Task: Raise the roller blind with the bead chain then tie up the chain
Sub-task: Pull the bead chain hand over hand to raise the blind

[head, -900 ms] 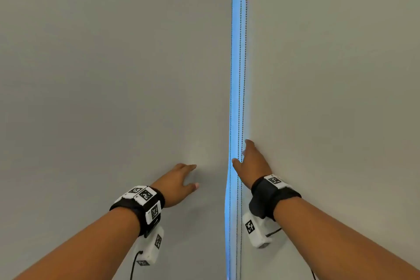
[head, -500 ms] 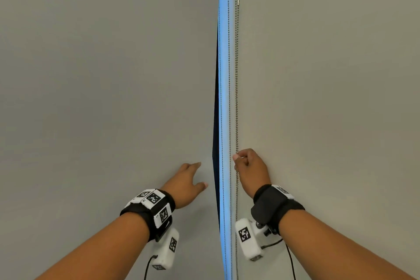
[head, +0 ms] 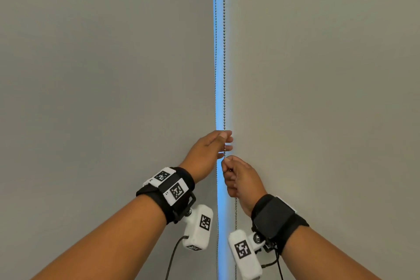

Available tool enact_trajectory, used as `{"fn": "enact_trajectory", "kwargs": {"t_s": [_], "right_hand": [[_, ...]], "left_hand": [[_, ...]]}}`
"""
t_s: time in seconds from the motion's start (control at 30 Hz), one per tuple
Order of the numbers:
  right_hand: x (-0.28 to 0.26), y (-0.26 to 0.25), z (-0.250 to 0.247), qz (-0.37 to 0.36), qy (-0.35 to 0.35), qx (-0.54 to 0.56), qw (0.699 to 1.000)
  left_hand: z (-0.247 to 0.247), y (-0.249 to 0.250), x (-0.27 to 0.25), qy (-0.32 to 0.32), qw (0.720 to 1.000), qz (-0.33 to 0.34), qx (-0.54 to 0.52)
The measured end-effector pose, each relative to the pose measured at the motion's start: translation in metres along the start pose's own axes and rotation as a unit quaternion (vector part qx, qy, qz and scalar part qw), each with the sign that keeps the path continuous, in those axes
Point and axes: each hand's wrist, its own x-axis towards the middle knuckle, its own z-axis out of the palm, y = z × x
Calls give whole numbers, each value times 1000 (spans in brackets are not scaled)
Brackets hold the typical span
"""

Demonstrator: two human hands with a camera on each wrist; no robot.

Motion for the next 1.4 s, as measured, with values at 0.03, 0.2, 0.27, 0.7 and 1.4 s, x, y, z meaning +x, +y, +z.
{"fn": "enact_trajectory", "kwargs": {"t_s": [0.03, 0.2, 0.27, 0.7, 1.4], "right_hand": [[-2, -1, 1, 3, 3, 7, 1000], [-4, -2, -6, 26, 17, 34, 999], [-6, -4, -10, 30, 11, 48, 998], [-24, -39, -43, -20, -76, 15, 997], [-56, -124, -8, -5, -106, 138, 985]], "left_hand": [[6, 5, 2, -6, 1000, 3, -22], [26, 31, 8, 14, 989, -13, -144], [33, 39, 6, 42, 981, -27, -187], [78, 65, -32, 174, 958, -61, -220], [90, 31, -113, 131, 988, -59, -51]]}}
